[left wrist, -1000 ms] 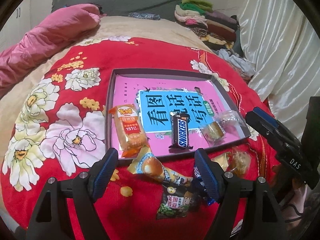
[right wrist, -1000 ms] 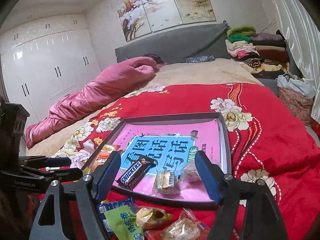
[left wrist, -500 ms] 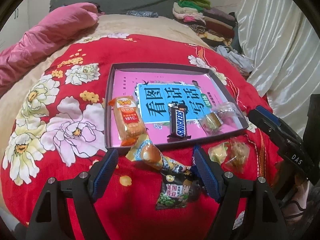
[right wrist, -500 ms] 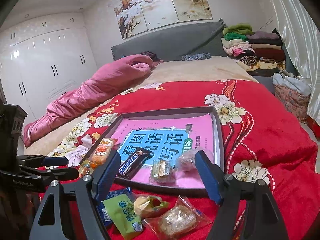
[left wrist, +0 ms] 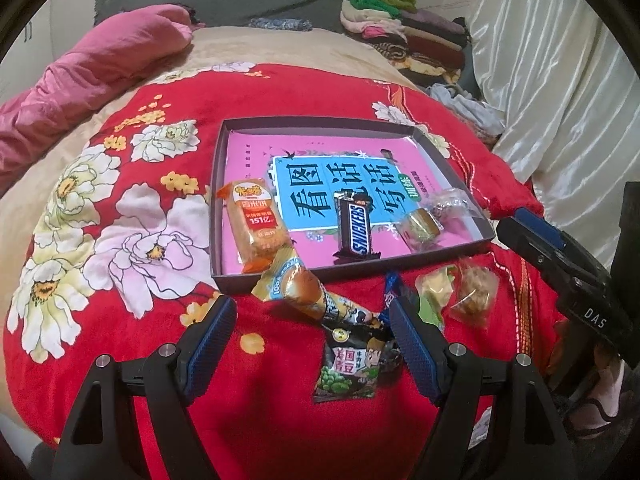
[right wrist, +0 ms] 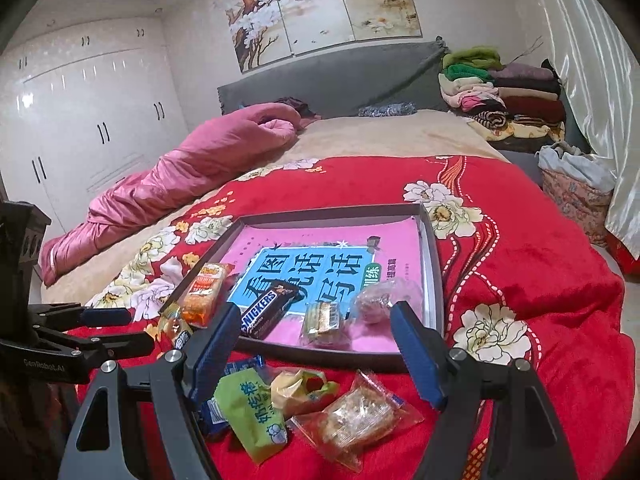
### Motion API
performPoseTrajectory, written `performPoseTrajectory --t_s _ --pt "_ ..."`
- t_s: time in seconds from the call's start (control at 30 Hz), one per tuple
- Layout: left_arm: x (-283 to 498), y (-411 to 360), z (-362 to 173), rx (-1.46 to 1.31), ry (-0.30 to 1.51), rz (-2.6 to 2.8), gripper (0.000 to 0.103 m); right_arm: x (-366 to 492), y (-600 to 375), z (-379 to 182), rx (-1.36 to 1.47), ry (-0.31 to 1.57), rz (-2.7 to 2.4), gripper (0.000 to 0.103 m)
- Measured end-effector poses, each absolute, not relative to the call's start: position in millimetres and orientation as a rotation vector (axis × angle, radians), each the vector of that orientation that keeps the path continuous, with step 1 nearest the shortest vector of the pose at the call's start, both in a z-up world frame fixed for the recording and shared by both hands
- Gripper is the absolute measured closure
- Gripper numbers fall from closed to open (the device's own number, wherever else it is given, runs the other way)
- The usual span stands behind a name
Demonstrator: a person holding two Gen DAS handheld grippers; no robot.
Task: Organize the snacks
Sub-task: 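Withdraw both open tools from the tray back toward the snack pile, then lower the left tool over the green pea bag while the right tool lowers over the clear pastry bag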
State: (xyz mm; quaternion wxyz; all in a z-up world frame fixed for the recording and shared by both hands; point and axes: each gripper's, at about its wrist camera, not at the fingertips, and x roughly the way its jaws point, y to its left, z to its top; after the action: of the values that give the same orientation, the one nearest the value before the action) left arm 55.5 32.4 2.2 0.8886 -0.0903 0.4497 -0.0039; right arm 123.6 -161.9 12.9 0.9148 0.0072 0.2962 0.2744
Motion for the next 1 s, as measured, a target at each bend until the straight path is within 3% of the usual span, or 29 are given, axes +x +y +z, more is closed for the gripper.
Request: performPoseTrajectory --t_s 1.0 --pt "41.3 32.5 -26.1 -0.197 1.030 -0.045 0.023 110.4 -168.6 -3.9 0.018 0.719 0.518 0.026"
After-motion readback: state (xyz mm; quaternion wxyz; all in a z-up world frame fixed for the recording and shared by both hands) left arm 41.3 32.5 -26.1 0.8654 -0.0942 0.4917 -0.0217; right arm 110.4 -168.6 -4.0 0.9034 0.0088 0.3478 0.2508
